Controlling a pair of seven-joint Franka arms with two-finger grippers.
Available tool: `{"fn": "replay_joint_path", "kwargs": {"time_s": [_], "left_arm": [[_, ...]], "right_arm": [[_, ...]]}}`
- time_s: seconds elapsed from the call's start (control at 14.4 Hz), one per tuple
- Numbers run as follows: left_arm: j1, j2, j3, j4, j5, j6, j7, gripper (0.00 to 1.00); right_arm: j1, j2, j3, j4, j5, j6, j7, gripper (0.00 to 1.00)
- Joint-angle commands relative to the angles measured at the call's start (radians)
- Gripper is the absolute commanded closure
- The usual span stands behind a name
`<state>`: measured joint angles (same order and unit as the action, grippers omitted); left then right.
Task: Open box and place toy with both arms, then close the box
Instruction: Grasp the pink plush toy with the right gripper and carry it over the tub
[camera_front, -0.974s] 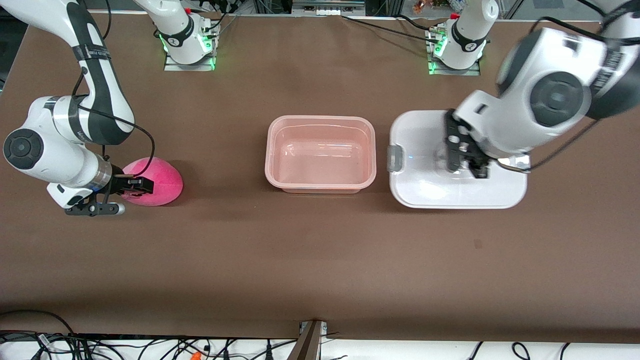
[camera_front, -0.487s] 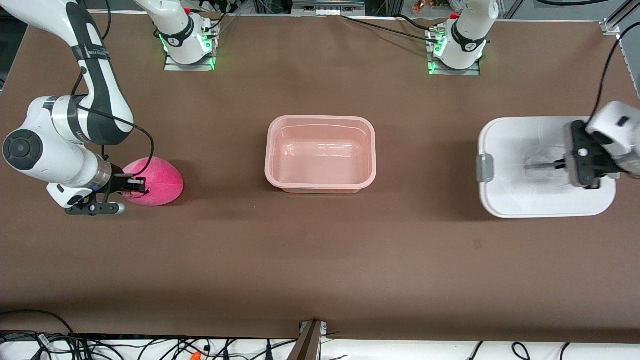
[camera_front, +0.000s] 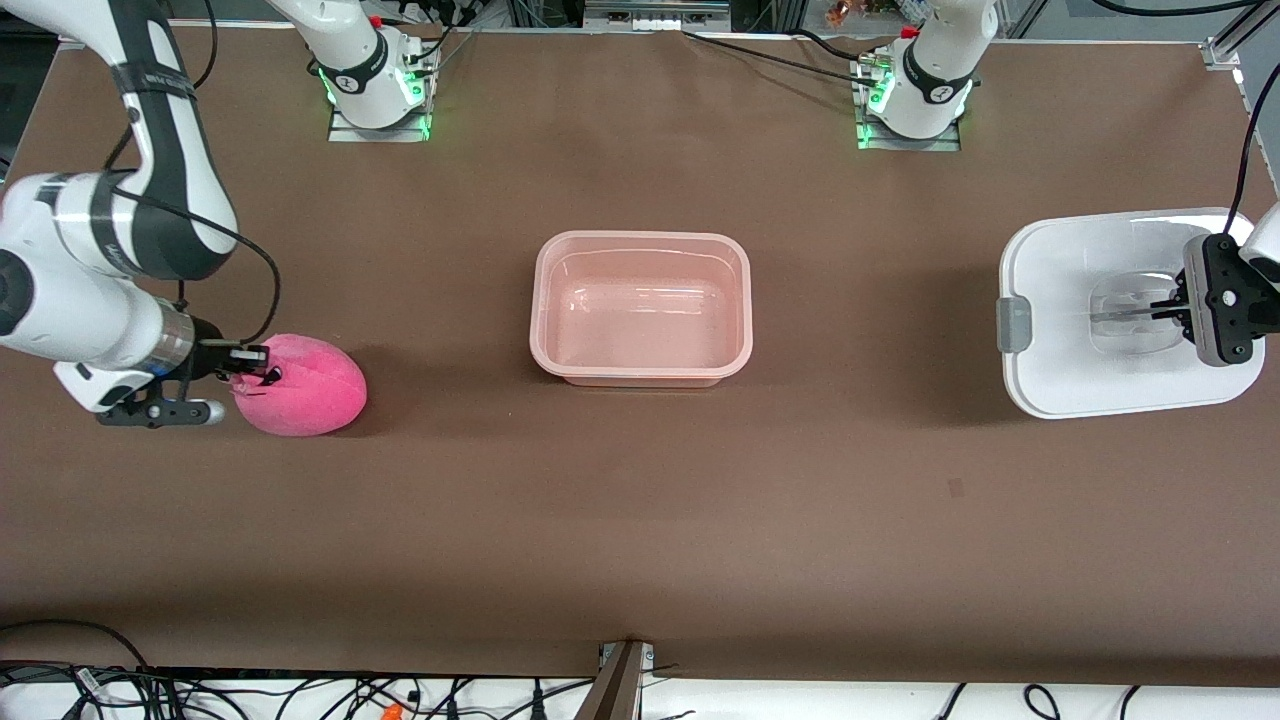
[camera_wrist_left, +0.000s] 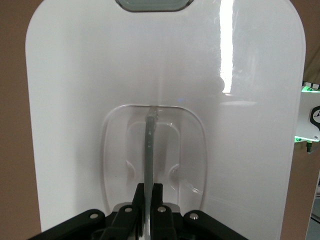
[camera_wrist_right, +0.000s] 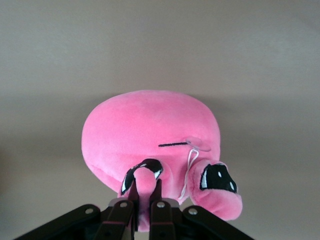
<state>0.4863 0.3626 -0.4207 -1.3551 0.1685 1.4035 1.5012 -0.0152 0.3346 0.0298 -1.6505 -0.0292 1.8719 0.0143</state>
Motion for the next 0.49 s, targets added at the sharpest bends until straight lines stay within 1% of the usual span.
{"fn": "replay_joint_path", "kwargs": {"time_s": [0.0, 0.14, 0.28, 0.42], "left_arm": [[0.017, 0.001, -0.012, 0.016, -0.023, -0.02, 0.014, 1.0], [0.017, 0.001, -0.01, 0.016, -0.023, -0.02, 0.013, 1.0], [0.018, 0.001, -0.012, 0.008, -0.023, -0.021, 0.007, 1.0], [0.017, 0.001, -0.01, 0.011, -0.02, -0.021, 0.005, 1.0]], "right_arm": [[-0.002, -0.026, 0.004, 0.096, -0.02, -0.137, 0.067, 1.0], [0.003, -0.052, 0.022, 0.11, -0.017, -0.18, 0.172, 1.0], [0.008, -0.075, 0.074, 0.11, -0.011, -0.181, 0.316, 1.0], [0.008, -0.088, 0.146, 0.11, -0.003, -0.186, 0.497, 1.0]]}}
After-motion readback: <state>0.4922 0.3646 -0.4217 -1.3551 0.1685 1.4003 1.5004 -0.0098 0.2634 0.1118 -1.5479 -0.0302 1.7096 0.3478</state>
